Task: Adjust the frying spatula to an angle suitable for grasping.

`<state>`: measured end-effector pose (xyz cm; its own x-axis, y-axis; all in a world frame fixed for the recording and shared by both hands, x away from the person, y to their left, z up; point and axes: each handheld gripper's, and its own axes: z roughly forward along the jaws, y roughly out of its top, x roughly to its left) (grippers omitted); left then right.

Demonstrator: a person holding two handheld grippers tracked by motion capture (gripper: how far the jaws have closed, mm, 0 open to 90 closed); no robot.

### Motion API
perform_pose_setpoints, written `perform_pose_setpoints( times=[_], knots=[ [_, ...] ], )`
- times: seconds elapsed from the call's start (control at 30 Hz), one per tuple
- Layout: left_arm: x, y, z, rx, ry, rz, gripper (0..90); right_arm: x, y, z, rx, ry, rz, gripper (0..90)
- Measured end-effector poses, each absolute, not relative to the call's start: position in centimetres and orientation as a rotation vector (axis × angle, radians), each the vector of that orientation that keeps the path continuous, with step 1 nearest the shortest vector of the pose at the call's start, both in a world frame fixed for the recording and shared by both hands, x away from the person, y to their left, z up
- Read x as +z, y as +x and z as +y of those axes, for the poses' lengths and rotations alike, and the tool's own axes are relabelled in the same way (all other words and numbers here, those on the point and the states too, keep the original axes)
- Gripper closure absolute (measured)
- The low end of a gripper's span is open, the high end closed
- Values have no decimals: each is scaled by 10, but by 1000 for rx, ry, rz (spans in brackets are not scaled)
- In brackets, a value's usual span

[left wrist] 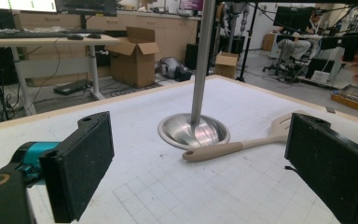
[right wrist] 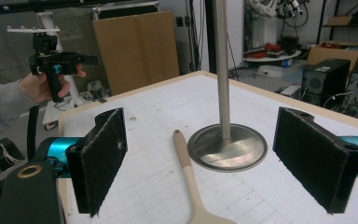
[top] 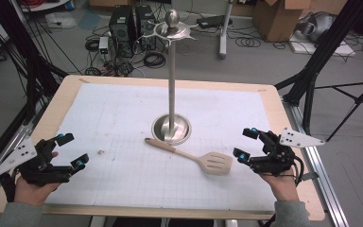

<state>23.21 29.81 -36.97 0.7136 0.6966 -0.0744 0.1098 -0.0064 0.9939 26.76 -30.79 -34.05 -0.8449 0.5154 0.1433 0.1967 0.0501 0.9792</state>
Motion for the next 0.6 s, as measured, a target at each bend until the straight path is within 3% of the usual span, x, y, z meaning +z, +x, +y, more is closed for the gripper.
perform_pose_setpoints(
  times=[0.2,0.6],
  knots=[
    [-371,230,300,531,1536,696,84,-343,272,-302,1861,739,2109,175],
    [-373,224,303,545,1549,701,84,-350,283,-287,1747,751,2168,303]
  ],
)
